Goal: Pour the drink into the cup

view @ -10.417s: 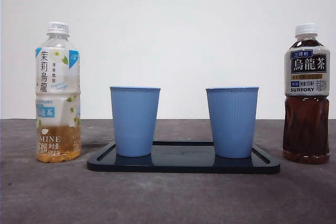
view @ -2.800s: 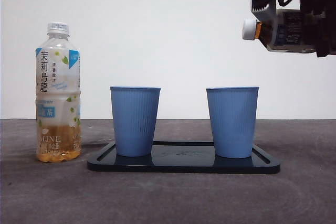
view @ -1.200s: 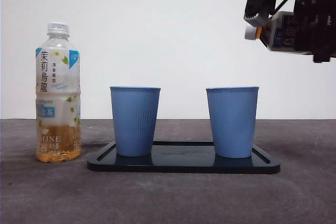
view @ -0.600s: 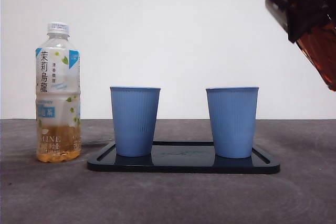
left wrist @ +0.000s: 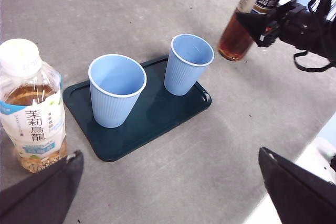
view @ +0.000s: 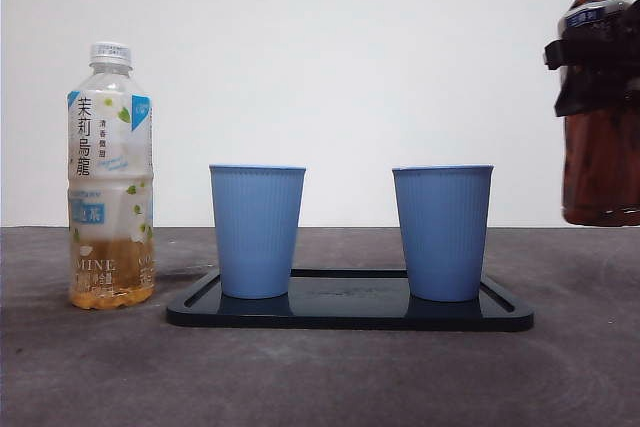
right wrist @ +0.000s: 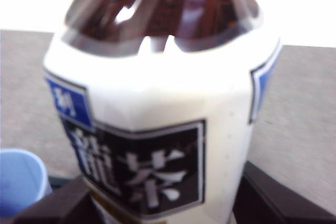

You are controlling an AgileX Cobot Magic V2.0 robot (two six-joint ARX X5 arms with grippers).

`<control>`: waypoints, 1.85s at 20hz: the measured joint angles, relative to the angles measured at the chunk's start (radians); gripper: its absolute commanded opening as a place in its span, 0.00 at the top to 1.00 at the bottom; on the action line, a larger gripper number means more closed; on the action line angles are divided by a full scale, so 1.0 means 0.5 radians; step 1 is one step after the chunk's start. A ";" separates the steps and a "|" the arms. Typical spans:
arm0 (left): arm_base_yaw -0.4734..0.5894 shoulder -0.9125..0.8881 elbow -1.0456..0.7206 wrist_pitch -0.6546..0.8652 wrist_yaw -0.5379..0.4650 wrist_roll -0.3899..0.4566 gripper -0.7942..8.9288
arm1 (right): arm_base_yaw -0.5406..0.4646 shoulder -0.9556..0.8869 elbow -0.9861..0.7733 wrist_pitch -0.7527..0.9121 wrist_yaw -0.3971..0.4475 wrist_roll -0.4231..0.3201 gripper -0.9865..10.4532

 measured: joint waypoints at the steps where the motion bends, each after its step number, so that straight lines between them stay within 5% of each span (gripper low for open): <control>1: 0.000 0.000 0.000 0.000 -0.008 0.000 0.38 | -0.012 0.062 0.000 0.050 -0.028 0.006 0.70; 16: 0.000 0.038 0.000 -0.002 -0.066 0.000 0.38 | -0.034 0.708 -0.002 0.552 -0.184 0.013 0.70; 22: 0.000 0.053 0.000 -0.002 -0.067 0.000 0.38 | -0.034 0.709 -0.002 0.552 -0.184 0.017 0.70; 29: 0.000 0.053 0.000 -0.056 -0.067 0.000 0.38 | -0.034 0.636 0.005 0.568 -0.182 0.011 0.49; 37: 0.000 0.061 0.000 -0.060 -0.167 0.013 0.38 | -0.032 0.133 0.005 0.035 -0.229 0.022 0.48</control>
